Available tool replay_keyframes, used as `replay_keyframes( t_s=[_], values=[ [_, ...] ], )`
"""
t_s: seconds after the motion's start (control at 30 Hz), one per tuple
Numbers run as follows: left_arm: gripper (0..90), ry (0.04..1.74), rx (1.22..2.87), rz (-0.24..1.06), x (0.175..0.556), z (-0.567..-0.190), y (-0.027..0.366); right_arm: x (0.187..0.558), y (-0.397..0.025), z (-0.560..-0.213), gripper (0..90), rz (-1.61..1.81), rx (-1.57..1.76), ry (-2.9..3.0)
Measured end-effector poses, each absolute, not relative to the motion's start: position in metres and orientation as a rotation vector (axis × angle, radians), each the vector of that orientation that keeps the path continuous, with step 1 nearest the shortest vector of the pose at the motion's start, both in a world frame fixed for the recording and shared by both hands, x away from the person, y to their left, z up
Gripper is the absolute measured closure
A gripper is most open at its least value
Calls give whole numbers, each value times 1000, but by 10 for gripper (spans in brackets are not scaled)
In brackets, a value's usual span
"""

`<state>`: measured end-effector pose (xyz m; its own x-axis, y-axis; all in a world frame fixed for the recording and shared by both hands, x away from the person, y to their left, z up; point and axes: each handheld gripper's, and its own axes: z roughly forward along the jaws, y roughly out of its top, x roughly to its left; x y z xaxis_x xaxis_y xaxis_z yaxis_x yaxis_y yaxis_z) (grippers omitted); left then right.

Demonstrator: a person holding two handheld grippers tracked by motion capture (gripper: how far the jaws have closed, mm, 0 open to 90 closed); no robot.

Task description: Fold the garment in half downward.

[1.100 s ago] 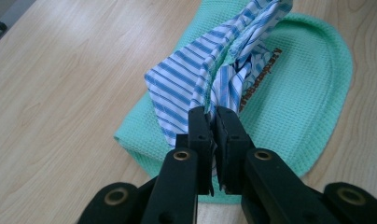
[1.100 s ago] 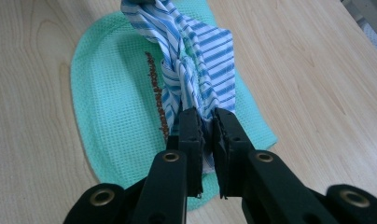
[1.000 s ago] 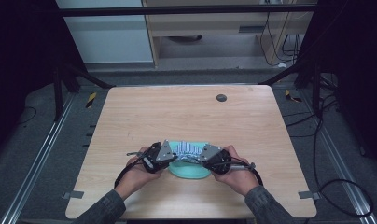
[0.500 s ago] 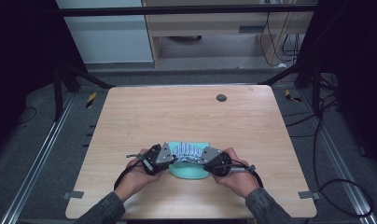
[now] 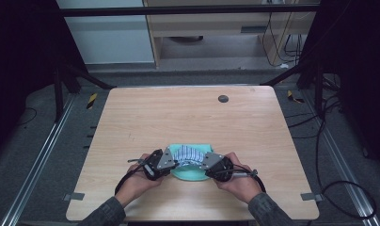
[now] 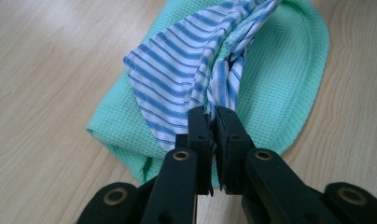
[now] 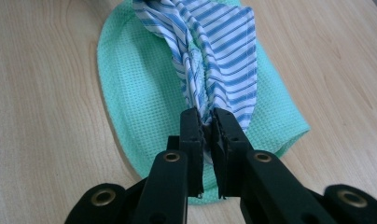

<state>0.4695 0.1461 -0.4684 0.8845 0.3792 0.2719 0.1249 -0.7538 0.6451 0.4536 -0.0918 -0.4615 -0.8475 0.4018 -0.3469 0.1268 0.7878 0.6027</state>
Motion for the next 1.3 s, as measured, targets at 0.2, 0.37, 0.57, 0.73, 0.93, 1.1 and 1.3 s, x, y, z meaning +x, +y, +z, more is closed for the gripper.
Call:
replay_keyframes(
  t_s=[0.2, 0.37, 0.57, 0.73, 0.93, 1.1, 1.3],
  values=[
    [853, 362, 2406, 509, 467, -473, 146, 450, -91, -466, 832, 800, 391, 2520],
    [854, 361, 2405, 507, 465, -474, 146, 448, -91, -468, 838, 802, 385, 2527],
    [854, 362, 2404, 500, 463, -477, 146, 445, -91, -472, 856, 808, 381, 2535],
    [854, 362, 2405, 489, 461, -479, 146, 443, -92, -474, 878, 809, 375, 2537],
    [853, 365, 2398, 493, 460, -479, 147, 442, -92, -474, 892, 809, 367, 2535],
    [844, 366, 2396, 495, 459, -480, 147, 441, -93, -474, 895, 805, 354, 2535],
    [798, 372, 2382, 497, 456, -482, 148, 439, -92, -475, 897, 801, 339, 2542]
  ],
)
